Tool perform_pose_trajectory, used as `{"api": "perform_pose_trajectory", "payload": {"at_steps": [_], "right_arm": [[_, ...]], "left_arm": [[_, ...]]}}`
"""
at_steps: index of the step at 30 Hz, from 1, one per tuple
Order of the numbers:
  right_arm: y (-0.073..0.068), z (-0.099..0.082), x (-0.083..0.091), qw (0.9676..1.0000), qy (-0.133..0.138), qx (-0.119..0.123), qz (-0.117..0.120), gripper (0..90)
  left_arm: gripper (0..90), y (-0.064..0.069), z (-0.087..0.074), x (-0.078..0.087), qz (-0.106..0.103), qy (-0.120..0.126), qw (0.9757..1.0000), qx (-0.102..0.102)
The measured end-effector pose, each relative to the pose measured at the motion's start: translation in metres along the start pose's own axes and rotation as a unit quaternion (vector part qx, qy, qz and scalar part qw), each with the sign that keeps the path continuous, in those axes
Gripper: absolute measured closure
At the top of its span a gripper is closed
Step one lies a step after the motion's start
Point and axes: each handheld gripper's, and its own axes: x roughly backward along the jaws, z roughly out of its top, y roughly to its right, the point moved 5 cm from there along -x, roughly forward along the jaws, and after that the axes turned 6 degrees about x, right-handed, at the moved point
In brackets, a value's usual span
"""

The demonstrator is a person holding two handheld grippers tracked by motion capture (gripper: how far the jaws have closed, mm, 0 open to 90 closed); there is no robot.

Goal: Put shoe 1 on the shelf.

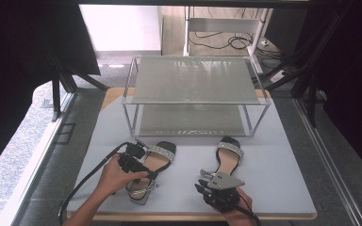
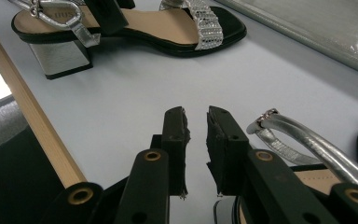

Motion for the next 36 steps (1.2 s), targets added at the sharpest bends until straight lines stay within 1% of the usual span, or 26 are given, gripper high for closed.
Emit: {"api": "perform_pose_trajectory", "payload": {"at_steps": [1,2,3,4,5,7,8,9,10,11,12,13,14,15,17,18,20,23,24,26,30,32,36], "right_arm": [[0.000,0.000,0.000,1.0000,0.000,0.000,0.000,76.7],[0.002,0.000,-0.001,1.0000,0.001,0.000,0.005,76.4],[0.002,0.000,-0.001,1.0000,0.001,0.000,0.005,76.4],[0.003,0.000,-0.002,1.0000,0.001,0.001,0.009,76.1],[0.003,0.000,-0.002,1.0000,0.001,0.001,0.009,76.1],[0.004,0.000,-0.002,0.9999,0.003,0.000,0.012,76.0],[0.004,0.000,-0.001,0.9999,0.004,0.001,0.013,75.9],[0.004,0.000,-0.001,0.9999,0.006,0.000,0.016,75.9],[0.004,0.001,0.000,0.9998,0.009,0.002,0.016,75.8],[0.004,0.001,0.000,0.9998,0.009,0.003,0.017,75.7],[0.003,0.003,0.001,0.9998,0.012,0.006,0.016,75.5],[0.003,0.003,0.001,0.9998,0.012,0.006,0.016,75.5],[0.002,0.003,0.001,0.9998,0.013,0.008,0.016,75.4],[0.001,0.004,0.002,0.9997,0.013,0.010,0.016,75.3],[0.001,0.005,0.002,0.9997,0.014,0.012,0.015,75.2],[0.001,0.006,0.002,0.9997,0.014,0.011,0.014,75.1],[0.001,0.006,0.002,0.9998,0.013,0.010,0.012,75.0],[0.002,0.006,0.003,0.9998,0.015,0.010,0.009,74.9],[0.002,0.006,0.003,0.9998,0.015,0.010,0.008,74.8],[0.002,0.006,0.003,0.9998,0.015,0.010,0.008,74.7],[0.004,0.005,0.003,0.9998,0.014,0.008,0.006,74.3],[0.005,0.005,0.003,0.9998,0.015,0.008,0.005,74.3],[0.009,0.004,0.004,0.9999,0.016,0.002,0.001,74.2]], "left_arm": [[18.5,0.000,0.000,0.000,0.000,0.000,1.0000,0.000],[18.9,0.001,-0.001,-0.003,0.004,-0.009,0.9999,0.003],[18.9,0.001,-0.001,-0.005,0.006,-0.011,0.9999,0.005],[18.6,0.003,0.000,-0.009,0.019,-0.018,0.9996,0.011],[18.7,0.003,0.000,-0.009,0.019,-0.018,0.9996,0.011],[19.5,0.002,0.001,-0.013,0.038,-0.021,0.9989,0.017],[21.4,0.003,0.002,-0.015,0.048,-0.025,0.9983,0.021],[23.6,0.005,0.002,-0.019,0.055,-0.031,0.9978,0.022],[23.7,0.006,0.001,-0.021,0.064,-0.034,0.9972,0.020],[23.4,0.008,0.001,-0.022,0.077,-0.033,0.9963,0.018],[27.2,0.010,0.001,-0.023,0.100,-0.035,0.9943,0.013],[29.8,0.010,0.001,-0.023,0.100,-0.035,0.9943,0.013],[29.8,0.009,0.001,-0.023,0.104,-0.029,0.9941,0.015],[30.3,0.009,0.000,-0.022,0.103,-0.030,0.9941,0.012],[31.3,0.010,0.000,-0.022,0.106,-0.028,0.9939,0.015],[32.3,0.009,0.000,-0.022,0.101,-0.029,0.9943,0.018],[34.0,0.008,0.000,-0.021,0.102,-0.028,0.9941,0.022],[36.2,0.006,0.000,-0.020,0.098,-0.026,0.9946,0.024],[38.5,0.003,0.000,-0.018,0.095,-0.031,0.9948,0.020],[38.8,0.003,0.000,-0.018,0.091,-0.030,0.9951,0.023],[39.5,0.001,0.000,-0.016,0.087,-0.036,0.9954,0.018],[39.8,-0.001,0.001,-0.015,0.076,-0.035,0.9962,0.022],[41.5,-0.008,0.000,-0.011,0.045,-0.031,0.9980,0.033]]}}
